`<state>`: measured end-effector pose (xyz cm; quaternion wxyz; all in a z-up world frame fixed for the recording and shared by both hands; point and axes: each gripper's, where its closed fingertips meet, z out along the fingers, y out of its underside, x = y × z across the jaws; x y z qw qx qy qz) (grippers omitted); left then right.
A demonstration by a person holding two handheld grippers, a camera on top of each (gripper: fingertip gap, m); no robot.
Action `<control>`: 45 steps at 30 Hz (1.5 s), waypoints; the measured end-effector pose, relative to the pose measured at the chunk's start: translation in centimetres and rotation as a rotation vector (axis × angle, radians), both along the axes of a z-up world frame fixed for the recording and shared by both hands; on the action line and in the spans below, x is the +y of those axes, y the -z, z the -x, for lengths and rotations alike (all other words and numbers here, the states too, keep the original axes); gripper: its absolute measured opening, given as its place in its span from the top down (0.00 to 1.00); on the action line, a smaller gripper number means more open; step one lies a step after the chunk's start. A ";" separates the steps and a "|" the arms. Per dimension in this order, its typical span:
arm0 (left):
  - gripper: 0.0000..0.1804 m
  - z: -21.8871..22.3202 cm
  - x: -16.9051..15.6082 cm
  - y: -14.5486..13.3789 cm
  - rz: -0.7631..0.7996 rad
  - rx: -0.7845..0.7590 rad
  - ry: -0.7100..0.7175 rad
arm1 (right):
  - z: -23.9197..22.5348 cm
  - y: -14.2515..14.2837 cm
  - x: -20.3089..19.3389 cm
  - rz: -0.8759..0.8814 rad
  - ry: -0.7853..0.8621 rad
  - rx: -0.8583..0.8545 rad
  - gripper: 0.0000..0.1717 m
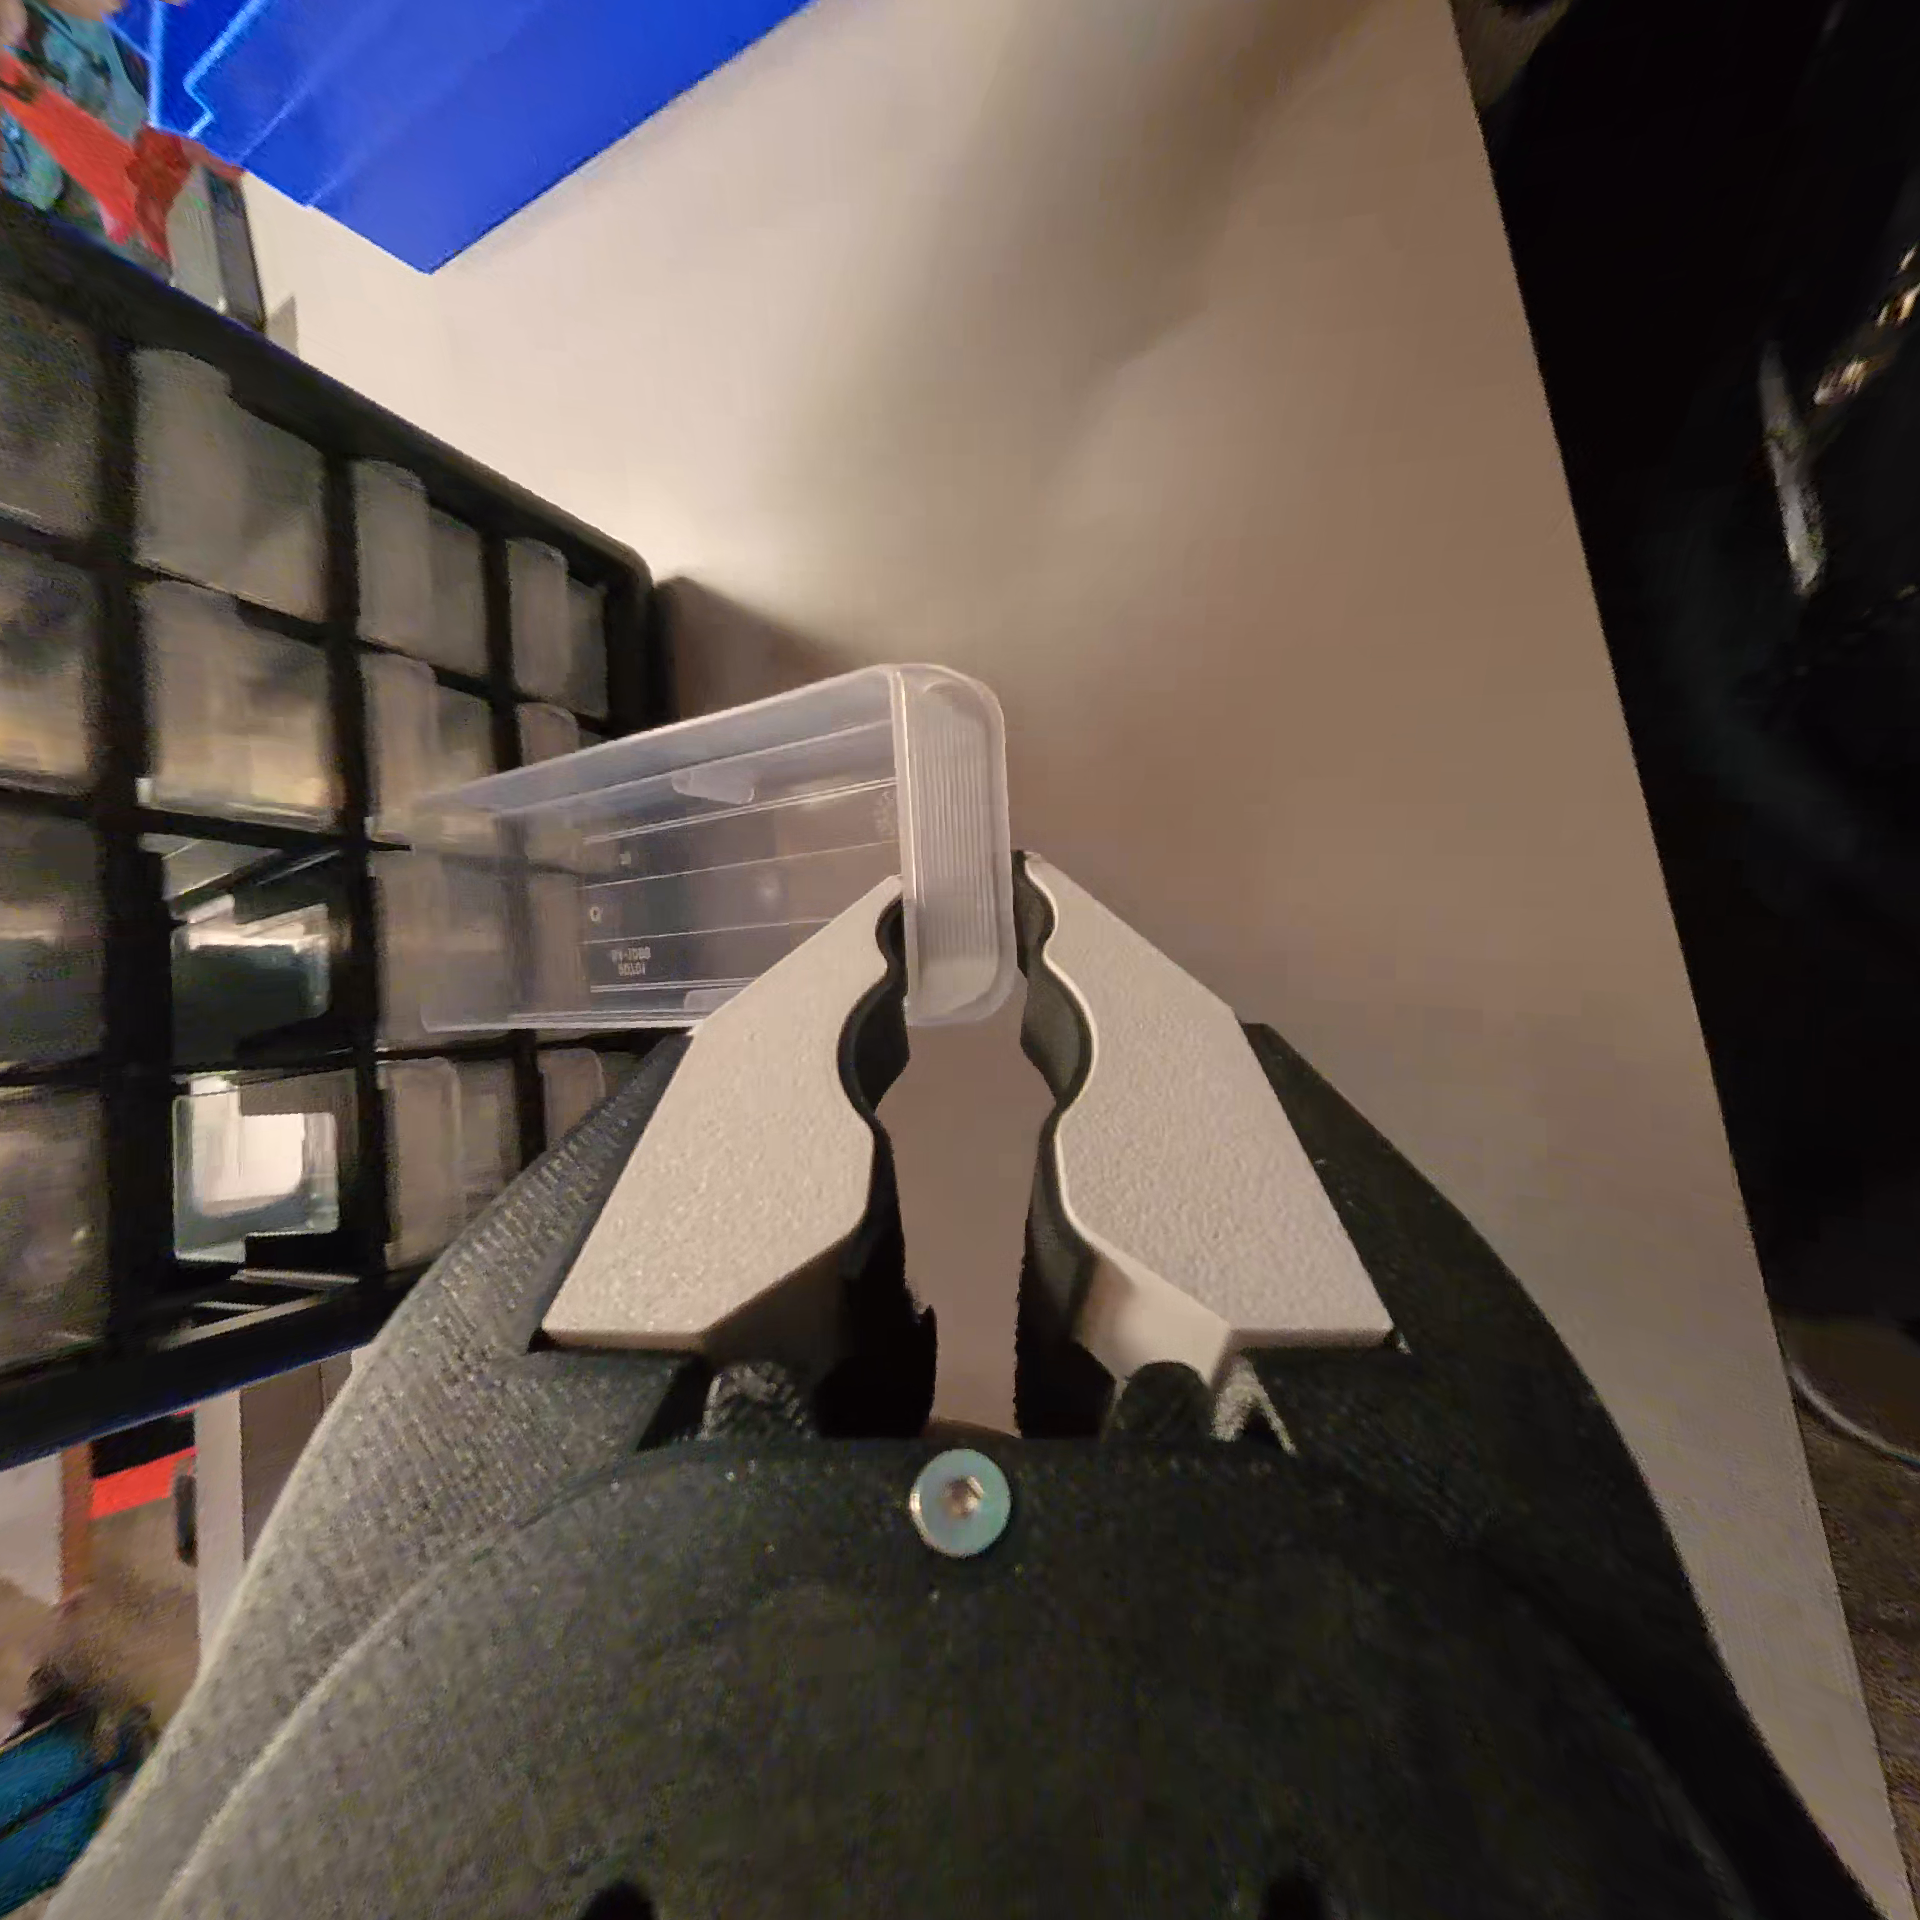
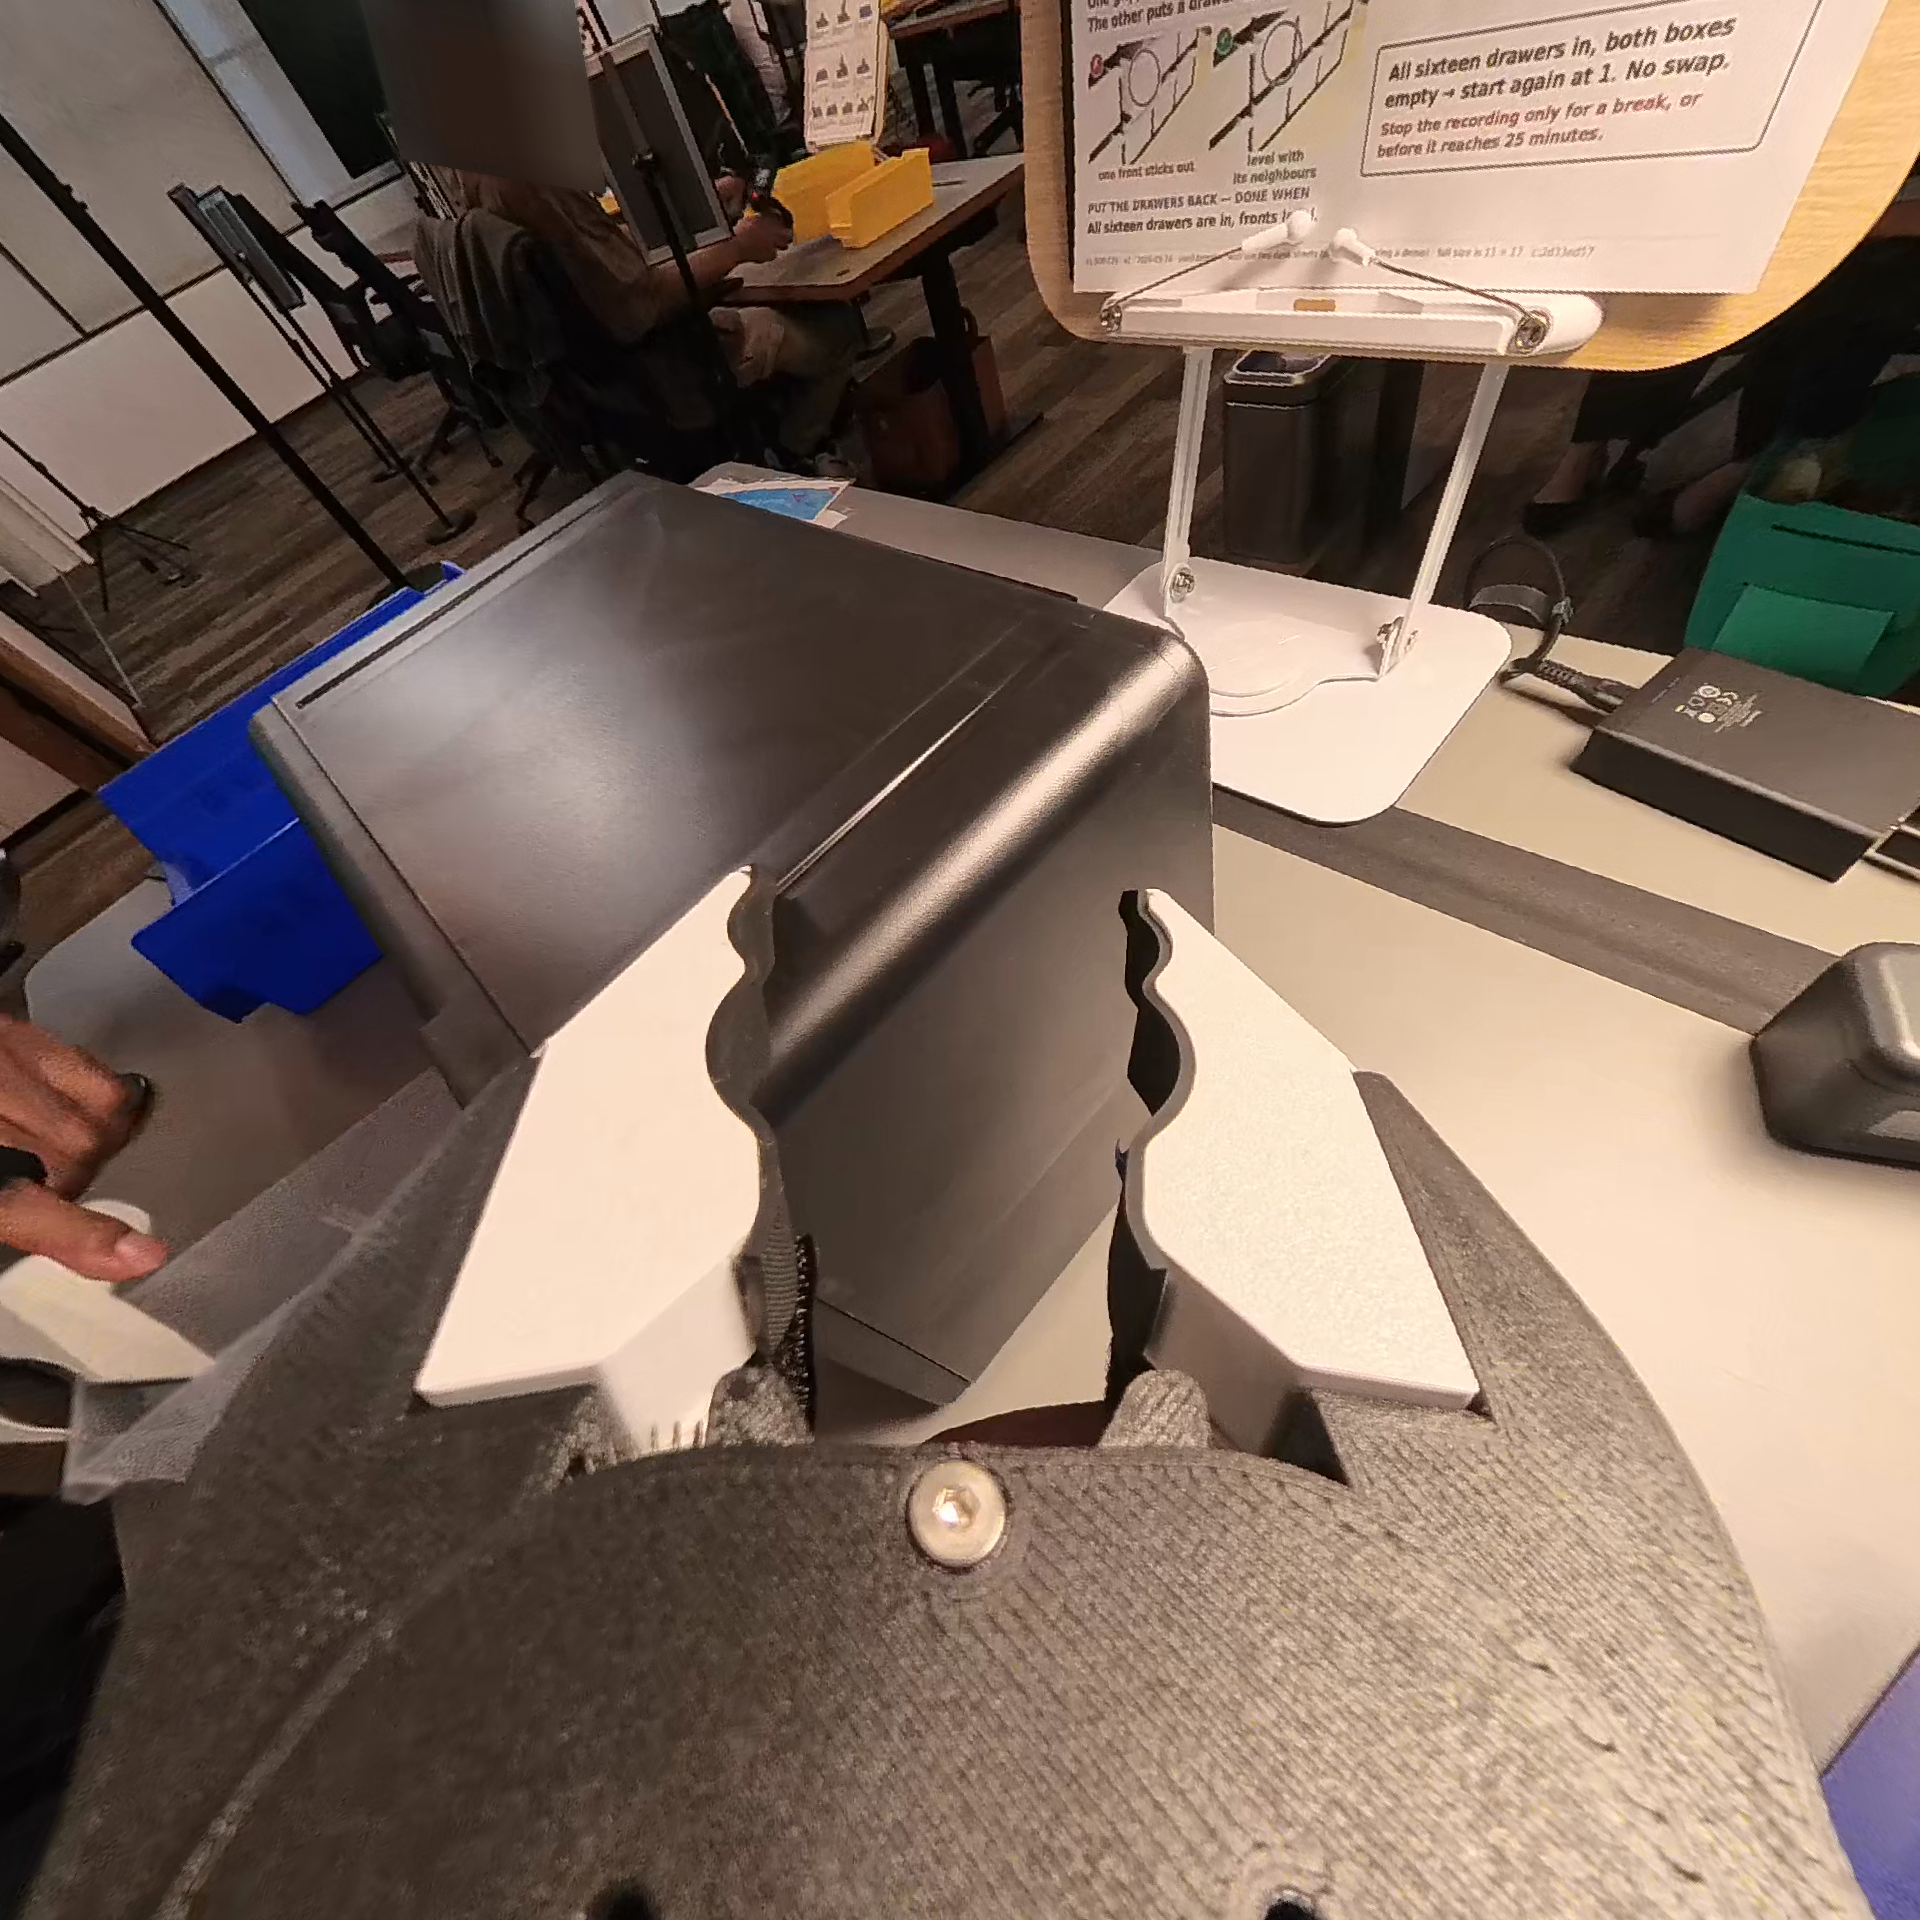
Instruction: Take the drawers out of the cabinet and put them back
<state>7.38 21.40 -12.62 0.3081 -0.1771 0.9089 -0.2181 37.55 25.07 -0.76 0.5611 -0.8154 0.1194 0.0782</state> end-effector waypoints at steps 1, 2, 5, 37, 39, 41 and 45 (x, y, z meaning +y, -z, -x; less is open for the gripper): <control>0.91 -0.3 0.2 -0.7 0.016 0.013 -0.005 | 0.0 0.0 0.0 0.000 0.001 0.001 0.59; 0.91 -0.6 0.5 -1.4 0.025 0.027 -0.013 | 0.0 0.0 0.0 0.000 0.001 0.002 0.59; 0.91 -1.7 1.3 -3.3 0.063 0.063 -0.028 | 0.0 0.0 0.0 0.000 0.003 -0.001 0.59; 0.84 -11.1 9.2 -5.0 -0.314 -0.336 -0.299 | 0.3 -0.1 0.0 0.000 -0.012 -0.003 0.59; 0.82 -10.7 8.9 -5.5 -0.310 -0.406 -0.311 | 0.2 0.0 -0.1 0.001 -0.012 -0.003 0.59; 0.83 -9.8 8.0 -5.9 -0.236 -0.447 -0.319 | 0.2 0.0 -0.1 0.001 -0.011 -0.002 0.59; 0.87 -8.6 6.1 -4.6 -0.138 -0.394 -0.301 | 0.1 -0.1 0.0 0.000 -0.010 0.000 0.59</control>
